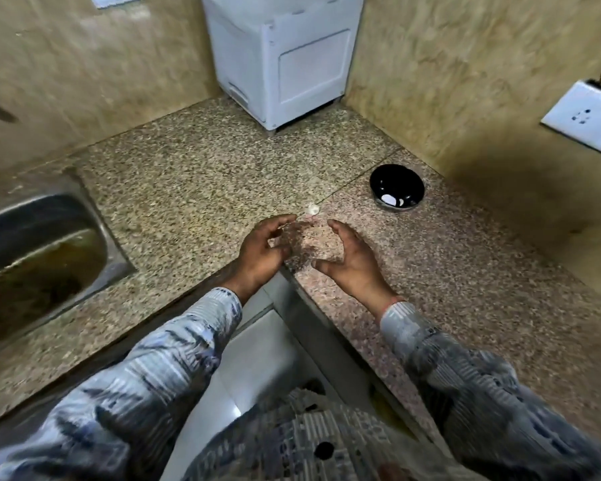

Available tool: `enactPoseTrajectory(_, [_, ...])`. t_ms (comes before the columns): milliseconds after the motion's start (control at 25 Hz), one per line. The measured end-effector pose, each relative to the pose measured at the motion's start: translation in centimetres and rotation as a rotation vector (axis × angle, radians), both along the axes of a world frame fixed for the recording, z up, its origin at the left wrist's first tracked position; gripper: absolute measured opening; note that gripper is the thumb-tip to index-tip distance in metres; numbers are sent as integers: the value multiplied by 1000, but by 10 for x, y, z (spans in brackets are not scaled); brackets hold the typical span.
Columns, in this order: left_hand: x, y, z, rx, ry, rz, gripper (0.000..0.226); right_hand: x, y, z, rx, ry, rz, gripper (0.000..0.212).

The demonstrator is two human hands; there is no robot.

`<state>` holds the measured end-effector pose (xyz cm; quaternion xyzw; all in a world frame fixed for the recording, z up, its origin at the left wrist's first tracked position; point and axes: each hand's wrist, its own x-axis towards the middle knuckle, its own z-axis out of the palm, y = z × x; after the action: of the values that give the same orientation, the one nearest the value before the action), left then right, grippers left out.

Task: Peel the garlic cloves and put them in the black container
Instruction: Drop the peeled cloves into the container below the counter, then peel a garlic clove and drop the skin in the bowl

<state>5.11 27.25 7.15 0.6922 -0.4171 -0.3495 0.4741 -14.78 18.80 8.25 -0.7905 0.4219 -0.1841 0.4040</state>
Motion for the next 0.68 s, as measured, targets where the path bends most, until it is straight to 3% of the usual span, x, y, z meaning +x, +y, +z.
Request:
enactPoseTrajectory(160, [-20,-62,-18,70,-10,-89,66,-27,-54,-26,-6,25,-90,77])
enactPoseTrajectory(280, [-21,-95,-32,116,-53,-152,60,-29,-88,-51,-43,146,-182,69])
enactPoseTrajectory(520, [-9,-161,-54,309,-369,-334,40,-18,-137,-96,108,265,-383,45])
enactPoseTrajectory(600, [-8,-182,-57,286,-471,-426,22,-12,-148,-110,126,323,-405,38])
enactPoseTrajectory(680, [-7,-203,-64,250,-559,-520,20,-6,-159,-122,79,388,-407,30])
